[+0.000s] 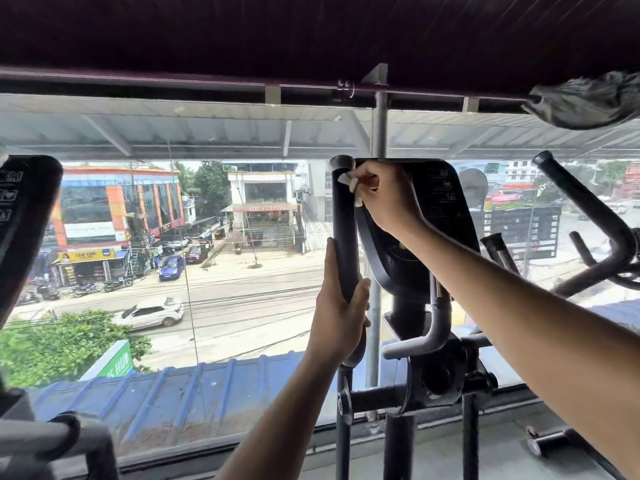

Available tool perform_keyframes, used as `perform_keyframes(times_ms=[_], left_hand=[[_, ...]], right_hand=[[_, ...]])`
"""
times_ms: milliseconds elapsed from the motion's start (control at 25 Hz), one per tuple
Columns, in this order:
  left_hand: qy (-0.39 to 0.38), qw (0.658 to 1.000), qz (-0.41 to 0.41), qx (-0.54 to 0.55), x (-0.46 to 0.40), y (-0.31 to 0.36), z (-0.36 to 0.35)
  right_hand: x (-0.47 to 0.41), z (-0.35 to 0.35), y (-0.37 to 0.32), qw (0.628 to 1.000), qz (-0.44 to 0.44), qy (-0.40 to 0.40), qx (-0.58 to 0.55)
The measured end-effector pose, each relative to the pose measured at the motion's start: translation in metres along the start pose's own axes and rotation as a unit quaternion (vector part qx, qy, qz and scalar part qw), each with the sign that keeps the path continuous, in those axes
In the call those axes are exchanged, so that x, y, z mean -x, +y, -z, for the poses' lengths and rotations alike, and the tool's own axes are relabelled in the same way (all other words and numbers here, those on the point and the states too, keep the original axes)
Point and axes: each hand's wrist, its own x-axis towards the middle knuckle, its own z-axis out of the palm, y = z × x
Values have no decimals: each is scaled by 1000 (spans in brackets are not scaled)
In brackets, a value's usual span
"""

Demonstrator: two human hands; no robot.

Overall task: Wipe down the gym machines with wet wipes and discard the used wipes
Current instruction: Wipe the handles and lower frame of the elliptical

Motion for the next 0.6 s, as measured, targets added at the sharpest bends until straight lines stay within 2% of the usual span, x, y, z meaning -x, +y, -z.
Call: perform_keyframes(times_ms=[120, 240, 440, 600], left_hand=[[-10, 1000, 4, 12, 0, 0, 1], [-24, 999, 8, 28, 2, -3, 0], [-15, 998, 12, 54, 9, -6, -3], [-12, 998, 6, 53, 14, -8, 2]], right_hand=[[45, -2, 1, 997, -19, -19, -72], [76, 4, 2, 997, 1, -33, -73], [25, 1, -4, 998, 21, 13, -66], [9, -11, -2, 998, -9, 36, -57]])
